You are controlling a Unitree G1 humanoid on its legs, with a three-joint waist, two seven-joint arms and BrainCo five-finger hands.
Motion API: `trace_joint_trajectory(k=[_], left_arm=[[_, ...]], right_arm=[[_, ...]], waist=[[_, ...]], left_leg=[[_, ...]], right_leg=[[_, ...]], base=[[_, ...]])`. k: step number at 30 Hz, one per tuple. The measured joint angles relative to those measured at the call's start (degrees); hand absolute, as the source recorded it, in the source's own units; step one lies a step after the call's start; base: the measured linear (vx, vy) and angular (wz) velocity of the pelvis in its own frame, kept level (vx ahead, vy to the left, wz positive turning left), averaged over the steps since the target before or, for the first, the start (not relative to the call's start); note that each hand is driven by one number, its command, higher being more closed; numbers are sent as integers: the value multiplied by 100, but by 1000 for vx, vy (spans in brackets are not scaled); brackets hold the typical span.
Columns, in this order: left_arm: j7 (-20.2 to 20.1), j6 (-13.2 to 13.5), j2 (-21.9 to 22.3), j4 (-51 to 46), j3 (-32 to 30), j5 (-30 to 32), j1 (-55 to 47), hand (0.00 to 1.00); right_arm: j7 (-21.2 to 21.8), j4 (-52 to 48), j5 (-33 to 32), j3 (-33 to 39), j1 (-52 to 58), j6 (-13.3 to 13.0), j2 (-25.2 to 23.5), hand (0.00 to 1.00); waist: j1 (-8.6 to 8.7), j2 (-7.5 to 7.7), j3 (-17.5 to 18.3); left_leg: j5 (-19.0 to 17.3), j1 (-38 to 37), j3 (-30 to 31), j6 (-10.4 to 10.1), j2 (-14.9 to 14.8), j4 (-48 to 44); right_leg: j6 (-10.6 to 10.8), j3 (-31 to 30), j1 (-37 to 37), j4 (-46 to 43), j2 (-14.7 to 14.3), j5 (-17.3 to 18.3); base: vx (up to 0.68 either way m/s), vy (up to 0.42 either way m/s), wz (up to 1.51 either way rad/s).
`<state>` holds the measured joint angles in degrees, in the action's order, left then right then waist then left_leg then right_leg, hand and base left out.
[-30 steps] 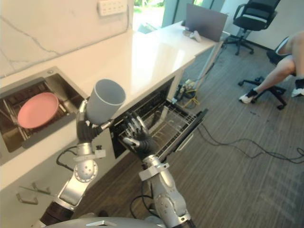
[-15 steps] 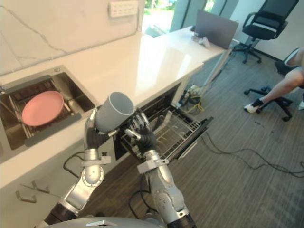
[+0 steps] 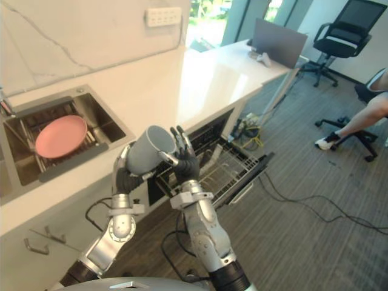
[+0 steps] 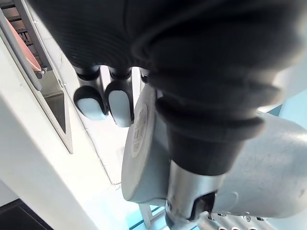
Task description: Walk over to the sink, pick up the cup, carry it to the dishwasher, place the cup inside the dishwasher, then close the dishwasher door
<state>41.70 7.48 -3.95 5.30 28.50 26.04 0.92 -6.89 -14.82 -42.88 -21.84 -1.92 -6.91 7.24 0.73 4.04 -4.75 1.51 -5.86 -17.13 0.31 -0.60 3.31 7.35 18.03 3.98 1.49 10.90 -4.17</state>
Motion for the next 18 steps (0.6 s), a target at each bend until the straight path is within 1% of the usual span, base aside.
trace_joint_trajectory(k=[2,4,8,13,14,15,17,18], left_arm=[[0,0,1,0,39,0,0,100],[-1,0,2,1,52,1,0,100],[52,-9,2,1,75,1,0,100],[390,-13,8,1,86,11,0,100],[451,-15,14,1,85,21,0,100],[604,-66,21,1,85,151,0,100],[777,-113,23,-9,76,239,0,100],[948,-186,35,-19,69,279,0,100]], right_arm=[[-13,4,-1,-3,-93,98,-2,0],[-127,13,-3,-47,-101,116,-1,0],[-197,29,-15,-91,-103,225,1,0],[-296,181,-12,-235,-135,225,-3,0],[-375,278,-11,-293,-162,227,-13,0],[-386,300,-9,-304,-163,226,-22,0],[-388,300,-8,-344,-170,216,-21,0],[-387,305,-8,-392,-170,209,-20,0]], waist=[[-9,-15,33],[-17,-26,40],[-19,-28,41],[-22,-37,82],[-23,-40,109],[-35,-39,116],[-59,-40,134],[-59,-41,152]], left_leg=[[2,5,5,-1,4,1],[3,8,10,-2,6,1],[5,10,14,-1,17,4],[62,72,101,9,32,42],[95,70,121,8,37,92],[103,72,131,9,38,98],[104,71,129,10,38,97],[104,68,125,10,39,96]], right_leg=[[5,5,3,16,0,-7],[7,5,6,27,-2,-26],[8,6,22,70,-3,-34],[7,58,2,95,-4,-42],[7,83,3,111,-9,-52],[2,97,12,135,-13,-70],[0,95,21,156,-15,-83],[-1,91,25,165,-15,-90]], base=[[0,0,0],[0,0,0],[0,0,0],[-18,-7,9],[-25,-13,7],[-28,-13,6],[0,0,0],[0,0,0]])
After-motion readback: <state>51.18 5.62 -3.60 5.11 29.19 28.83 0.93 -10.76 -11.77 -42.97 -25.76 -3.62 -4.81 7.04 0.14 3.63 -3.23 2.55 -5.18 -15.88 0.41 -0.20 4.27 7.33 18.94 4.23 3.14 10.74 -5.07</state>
